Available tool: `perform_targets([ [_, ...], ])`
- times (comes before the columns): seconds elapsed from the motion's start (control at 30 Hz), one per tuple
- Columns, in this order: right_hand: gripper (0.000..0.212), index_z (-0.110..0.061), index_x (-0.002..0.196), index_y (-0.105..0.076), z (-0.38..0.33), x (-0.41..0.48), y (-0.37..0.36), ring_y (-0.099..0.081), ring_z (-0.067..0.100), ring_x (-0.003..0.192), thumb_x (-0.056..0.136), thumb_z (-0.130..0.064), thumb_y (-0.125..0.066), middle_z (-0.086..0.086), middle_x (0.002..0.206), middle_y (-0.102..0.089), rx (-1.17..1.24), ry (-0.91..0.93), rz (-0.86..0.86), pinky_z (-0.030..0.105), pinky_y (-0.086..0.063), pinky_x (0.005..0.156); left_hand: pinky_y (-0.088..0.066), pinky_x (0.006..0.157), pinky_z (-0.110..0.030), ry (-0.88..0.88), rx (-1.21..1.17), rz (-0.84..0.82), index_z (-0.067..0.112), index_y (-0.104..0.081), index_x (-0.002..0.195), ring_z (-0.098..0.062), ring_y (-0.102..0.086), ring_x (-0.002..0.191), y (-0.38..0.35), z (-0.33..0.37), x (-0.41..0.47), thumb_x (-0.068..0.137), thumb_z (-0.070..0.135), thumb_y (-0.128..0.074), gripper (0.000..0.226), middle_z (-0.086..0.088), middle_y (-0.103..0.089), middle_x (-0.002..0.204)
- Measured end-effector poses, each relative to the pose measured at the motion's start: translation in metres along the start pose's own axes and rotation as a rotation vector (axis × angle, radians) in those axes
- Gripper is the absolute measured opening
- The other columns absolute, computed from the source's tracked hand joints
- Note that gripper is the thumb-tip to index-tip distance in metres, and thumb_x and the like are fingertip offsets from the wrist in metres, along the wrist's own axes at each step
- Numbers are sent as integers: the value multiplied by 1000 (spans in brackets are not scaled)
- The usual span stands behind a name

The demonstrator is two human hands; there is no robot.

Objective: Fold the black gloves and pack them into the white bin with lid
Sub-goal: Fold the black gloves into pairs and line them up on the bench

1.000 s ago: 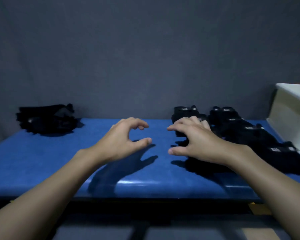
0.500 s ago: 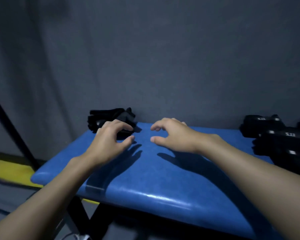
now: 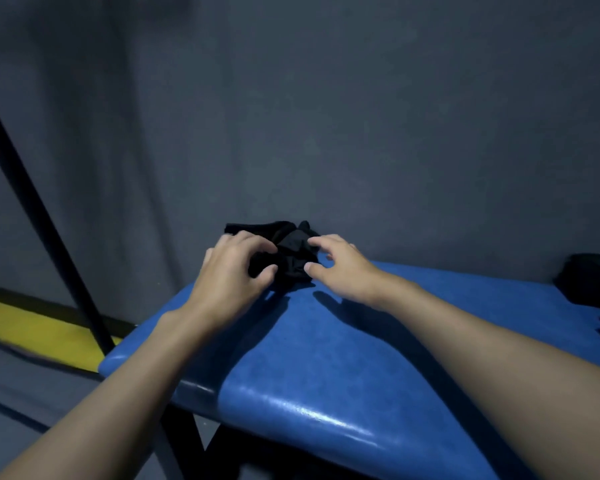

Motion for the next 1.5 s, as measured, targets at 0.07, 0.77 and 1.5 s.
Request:
perform_targets([
  [0.07, 49, -14, 144, -43, -4, 3, 2, -37, 17, 135, 98, -26, -54, -7, 147, -38, -2, 20, 27, 30, -31, 113, -45, 94, -43, 13, -34, -22, 27, -68, 104, -13, -51, 97, 0, 0, 0, 87, 21, -70, 18, 17, -58, 97],
  [0.77, 18, -12, 103, -70, -27, -78, 94, -68, 13, 78, 90, -2, -62, 7, 94, -73, 489, 89, 387, 31, -57, 81, -55, 91, -41, 22, -466, -44, 37, -65, 111, -8, -65, 100, -5, 72, 13, 91, 35, -67, 20, 20, -66, 108],
  [1.5, 54, -24, 131, -46, 16, -129, 100, -71, 31, 89, 86, -5, -70, 13, 113, -66, 520, -59, 40, 39, -57, 84, -48, 68, -32, 50, -858, -342, 2, -63, 85, -15, -61, 72, -28, 133, 9, 94, 15, -66, 16, -7, -70, 79],
])
Point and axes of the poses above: each hand's wrist, its own x-axis towards the middle knuckle, its own y-axis out of the back of the hand, z = x × y, the point moved 3 cm from there along x, towards the middle knuckle
